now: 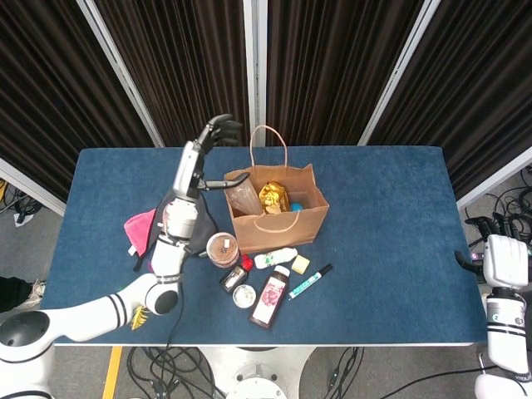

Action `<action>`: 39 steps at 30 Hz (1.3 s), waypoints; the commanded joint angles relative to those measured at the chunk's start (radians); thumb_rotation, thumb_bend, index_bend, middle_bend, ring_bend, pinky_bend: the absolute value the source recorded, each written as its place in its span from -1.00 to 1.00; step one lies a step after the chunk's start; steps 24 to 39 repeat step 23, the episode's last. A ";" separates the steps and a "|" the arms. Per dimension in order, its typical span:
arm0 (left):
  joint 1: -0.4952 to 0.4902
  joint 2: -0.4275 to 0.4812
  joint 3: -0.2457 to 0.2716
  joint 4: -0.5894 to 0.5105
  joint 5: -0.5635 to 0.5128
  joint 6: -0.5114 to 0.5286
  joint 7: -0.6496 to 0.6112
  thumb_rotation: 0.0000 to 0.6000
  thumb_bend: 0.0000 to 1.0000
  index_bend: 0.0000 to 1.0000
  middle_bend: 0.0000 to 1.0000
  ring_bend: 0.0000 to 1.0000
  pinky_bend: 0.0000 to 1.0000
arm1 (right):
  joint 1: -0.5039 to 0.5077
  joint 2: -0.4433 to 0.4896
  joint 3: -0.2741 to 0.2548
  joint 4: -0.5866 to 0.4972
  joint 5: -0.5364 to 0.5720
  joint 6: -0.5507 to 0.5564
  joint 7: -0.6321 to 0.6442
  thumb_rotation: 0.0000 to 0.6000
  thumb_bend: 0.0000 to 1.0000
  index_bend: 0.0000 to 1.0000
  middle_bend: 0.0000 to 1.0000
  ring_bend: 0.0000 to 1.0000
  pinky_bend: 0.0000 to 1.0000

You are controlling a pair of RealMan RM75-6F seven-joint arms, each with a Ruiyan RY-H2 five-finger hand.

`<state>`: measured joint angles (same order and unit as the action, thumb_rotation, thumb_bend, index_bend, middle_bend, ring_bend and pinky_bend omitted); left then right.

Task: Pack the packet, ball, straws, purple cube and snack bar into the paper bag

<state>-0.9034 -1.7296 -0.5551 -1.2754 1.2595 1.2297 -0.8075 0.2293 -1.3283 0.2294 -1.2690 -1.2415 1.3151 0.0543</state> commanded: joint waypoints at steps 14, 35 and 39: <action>0.369 0.415 0.329 0.099 0.158 0.101 0.534 1.00 -0.66 -0.28 -0.25 -0.40 -0.35 | -0.016 0.040 -0.053 -0.071 -0.194 0.139 0.023 1.00 -0.91 -0.38 -0.46 -0.79 -0.70; 0.596 0.528 0.543 -0.180 0.088 0.099 0.919 1.00 -0.66 -0.41 -0.36 -0.52 -0.38 | -0.028 0.054 -0.096 -0.129 -0.272 0.186 -0.082 1.00 -1.00 -0.36 -0.53 -0.87 -0.84; 0.596 0.528 0.543 -0.180 0.088 0.099 0.919 1.00 -0.66 -0.41 -0.36 -0.52 -0.38 | -0.028 0.054 -0.096 -0.129 -0.272 0.186 -0.082 1.00 -1.00 -0.36 -0.53 -0.87 -0.84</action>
